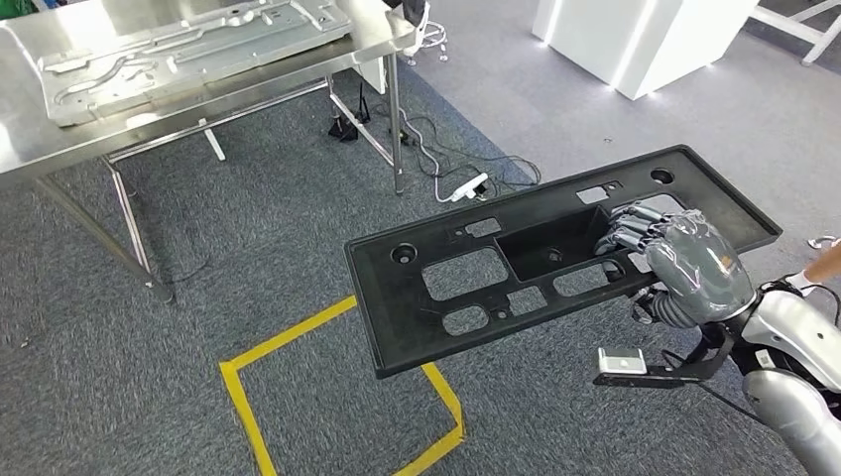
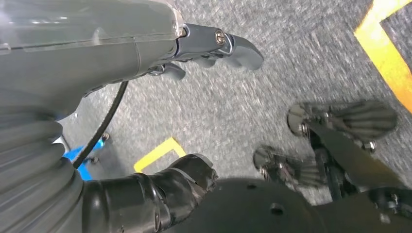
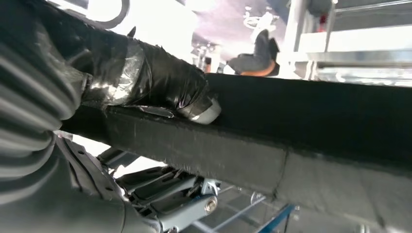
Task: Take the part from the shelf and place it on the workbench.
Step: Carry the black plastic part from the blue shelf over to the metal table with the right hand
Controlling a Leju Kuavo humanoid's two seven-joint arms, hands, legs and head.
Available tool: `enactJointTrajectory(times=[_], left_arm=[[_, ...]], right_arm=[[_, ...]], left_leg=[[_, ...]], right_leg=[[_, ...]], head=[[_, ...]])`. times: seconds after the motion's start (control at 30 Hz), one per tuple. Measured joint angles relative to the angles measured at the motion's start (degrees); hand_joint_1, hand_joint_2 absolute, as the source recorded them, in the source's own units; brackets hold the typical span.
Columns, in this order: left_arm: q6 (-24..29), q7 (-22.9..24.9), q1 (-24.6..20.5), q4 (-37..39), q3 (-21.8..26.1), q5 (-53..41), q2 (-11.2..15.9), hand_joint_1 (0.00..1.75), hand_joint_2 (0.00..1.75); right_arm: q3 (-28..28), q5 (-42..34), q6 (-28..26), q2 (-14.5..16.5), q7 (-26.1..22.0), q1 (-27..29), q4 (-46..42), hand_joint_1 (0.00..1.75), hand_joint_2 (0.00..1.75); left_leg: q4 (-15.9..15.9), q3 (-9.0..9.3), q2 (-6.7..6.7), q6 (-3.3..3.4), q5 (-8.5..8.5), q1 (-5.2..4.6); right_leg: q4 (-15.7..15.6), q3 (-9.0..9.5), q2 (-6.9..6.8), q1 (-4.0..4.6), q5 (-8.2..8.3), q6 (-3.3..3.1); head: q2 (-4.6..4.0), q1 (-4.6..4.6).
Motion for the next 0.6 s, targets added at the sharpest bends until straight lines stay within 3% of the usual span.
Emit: enactJointTrajectory(times=[0.07,0.13,0.17,0.23,0.27,0.3,0.33,0.37,0.43,0.47,0.5,0.53,0.57,0.6], left_arm=[[0.0,0.0,-0.2,0.0,0.0,-0.1,0.0,0.00,1.75],[0.0,-0.1,-0.5,0.0,0.0,-0.1,0.0,0.00,1.75],[0.0,-0.1,-0.5,0.0,0.0,-0.2,0.0,0.00,1.75],[0.0,-0.2,-0.7,0.0,0.0,-0.4,0.0,0.00,1.75],[0.0,-0.2,-0.7,0.0,0.0,-0.5,0.0,0.00,1.75],[0.0,-0.2,-0.6,0.0,0.0,-0.6,0.0,0.00,1.75],[0.0,-0.2,-0.5,0.0,0.0,-0.7,0.0,0.00,1.75],[0.0,-0.2,-0.4,0.0,0.0,-0.8,0.0,0.00,1.75],[0.0,-0.2,-0.2,0.1,0.0,-0.9,-0.2,0.00,1.75],[0.0,-0.2,-0.2,0.1,0.0,-0.9,-0.3,0.00,1.75],[0.0,-0.2,-0.2,0.1,0.0,-0.9,-0.4,0.00,1.75],[0.0,-0.2,-0.3,0.1,0.0,-1.0,-0.4,0.00,1.75],[0.0,-0.2,-0.3,0.1,0.0,-1.0,-0.3,0.00,1.75],[0.1,-0.2,-0.4,0.1,0.0,-1.1,-0.2,0.00,1.75]], right_arm=[[-0.3,0.0,0.3,-0.3,0.2,-0.7,0.2,1.75,1.75],[-0.6,-0.1,0.6,-0.5,0.5,-1.3,0.5,1.75,1.75],[-0.8,-0.1,0.8,-0.7,0.7,-1.5,0.7,1.75,1.75],[-1.0,-0.2,1.0,-1.1,0.9,-1.5,1.2,1.75,1.75],[-1.1,-0.2,1.3,-1.3,1.0,-1.6,1.4,1.75,1.75],[-1.2,-0.3,1.6,-1.5,1.0,-1.7,1.7,1.75,1.75],[-1.3,-0.3,1.8,-1.8,1.1,-1.9,1.9,1.75,1.75],[-1.4,-0.3,2.0,-2.0,1.1,-2.0,2.1,1.75,1.75],[-1.6,-0.4,2.2,-2.6,1.1,-2.2,2.6,1.75,1.75],[-1.7,-0.5,2.4,-2.9,1.2,-2.3,2.7,1.75,1.75],[-1.9,-0.5,2.6,-3.2,1.3,-2.6,2.9,1.75,1.75],[-2.0,-0.6,2.9,-3.5,1.4,-3.1,2.9,1.75,1.75],[-2.2,-0.6,3.2,-3.7,1.6,-3.6,2.9,1.75,1.75],[-2.3,-0.7,3.4,-3.8,1.8,-4.1,3.0,1.75,1.75]], left_leg=[[-0.9,1.53,-1.50,0.92,-0.52,0.09],[-1.8,3.49,-2.99,1.76,-1.07,0.24],[-2.2,4.24,-3.72,2.07,-1.46,0.25],[-2.3,5.53,-5.37,2.38,-2.39,0.13],[-2.3,6.28,-6.28,2.44,-2.98,-0.01],[-2.3,7.13,-7.14,2.47,-3.59,-0.19],[-2.3,8.07,-7.97,2.50,-4.22,-0.41],[-2.3,9.04,-8.75,2.53,-4.93,-0.60],[-2.0,10.32,-10.19,2.37,-6.28,-0.77],[-2.1,10.53,-10.88,2.12,-6.90,-0.60],[-1.8,10.61,-11.38,1.81,-7.10,-0.45],[-1.4,10.48,-11.72,1.45,-6.95,-0.39],[-0.4,10.13,-11.24,1.19,-6.47,-0.47],[1.6,9.38,-9.88,0.85,-5.72,-0.71]], right_leg=[[2.2,-0.18,0.33,-0.20,1.05,0.81],[8.4,-3.70,3.08,-0.52,1.75,1.04],[11.9,-6.36,4.66,-0.54,0.89,0.95],[16.9,-11.40,6.09,-0.33,-2.83,0.80],[17.5,-13.20,6.25,-0.18,-4.43,0.72],[16.8,-14.28,6.34,-0.03,-4.95,0.57],[14.8,-14.76,6.52,0.14,-4.06,0.31],[11.6,-14.85,7.18,0.36,-1.15,-0.20],[5.6,-14.77,9.64,0.87,6.38,-1.37],[3.8,-14.59,10.51,1.15,9.03,-1.84],[3.0,-14.32,10.72,1.37,9.89,-2.19],[2.5,-13.52,10.14,1.38,9.45,-2.52],[1.9,-12.70,9.48,1.32,9.22,-2.79],[1.1,-11.65,8.81,1.14,8.88,-3.09]], head=[[0.01,0.05],[0.01,0.18],[0.01,0.27],[0.02,0.30],[0.02,0.32],[0.02,0.32],[0.01,0.33],[0.01,0.33],[0.00,0.33],[0.01,0.33],[0.01,0.34],[0.01,0.37],[0.01,0.37],[0.01,0.24]])
